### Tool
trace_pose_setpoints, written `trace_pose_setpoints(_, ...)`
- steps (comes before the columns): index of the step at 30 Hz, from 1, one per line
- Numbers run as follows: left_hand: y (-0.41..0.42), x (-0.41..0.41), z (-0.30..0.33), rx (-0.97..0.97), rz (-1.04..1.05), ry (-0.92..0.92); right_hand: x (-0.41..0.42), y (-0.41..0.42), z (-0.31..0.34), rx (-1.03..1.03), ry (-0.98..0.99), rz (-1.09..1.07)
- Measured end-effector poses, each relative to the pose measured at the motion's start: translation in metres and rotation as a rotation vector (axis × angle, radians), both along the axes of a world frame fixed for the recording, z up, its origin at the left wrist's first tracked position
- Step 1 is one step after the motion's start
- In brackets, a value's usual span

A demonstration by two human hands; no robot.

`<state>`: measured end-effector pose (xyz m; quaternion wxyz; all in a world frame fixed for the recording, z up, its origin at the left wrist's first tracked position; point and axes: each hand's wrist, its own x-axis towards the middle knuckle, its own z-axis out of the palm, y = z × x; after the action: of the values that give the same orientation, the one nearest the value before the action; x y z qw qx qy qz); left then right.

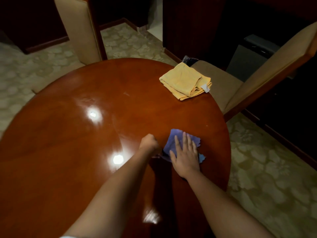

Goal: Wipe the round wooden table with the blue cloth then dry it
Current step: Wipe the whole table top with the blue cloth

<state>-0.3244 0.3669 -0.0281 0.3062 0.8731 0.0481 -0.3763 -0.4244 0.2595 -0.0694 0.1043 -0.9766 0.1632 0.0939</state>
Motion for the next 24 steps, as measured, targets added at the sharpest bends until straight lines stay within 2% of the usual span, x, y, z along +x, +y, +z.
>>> trace_pose_setpoints(4,0.038,0.0,0.0,-0.042,0.089,-0.256,0.013,0.045,-0.006,0.023,-0.025,-0.111)
trace_pose_setpoints(9,0.084,0.007,0.005,0.017,0.169,-0.357,0.034,0.088,-0.008,0.018,-0.028,-0.05)
trace_pose_setpoints(13,0.12,0.023,0.005,0.074,0.204,-0.358,0.061,0.12,-0.003,0.042,-0.069,0.002)
trace_pose_setpoints(18,0.156,0.04,0.004,0.086,0.264,-0.316,0.088,0.144,-0.005,0.046,-0.091,0.178)
trace_pose_setpoints(22,0.184,0.041,0.003,0.15,0.273,-0.206,0.092,0.165,-0.007,0.063,-0.069,0.368)
trace_pose_setpoints(24,0.194,0.04,0.009,0.248,0.221,-0.082,0.085,0.178,-0.006,0.086,-0.1,0.383)
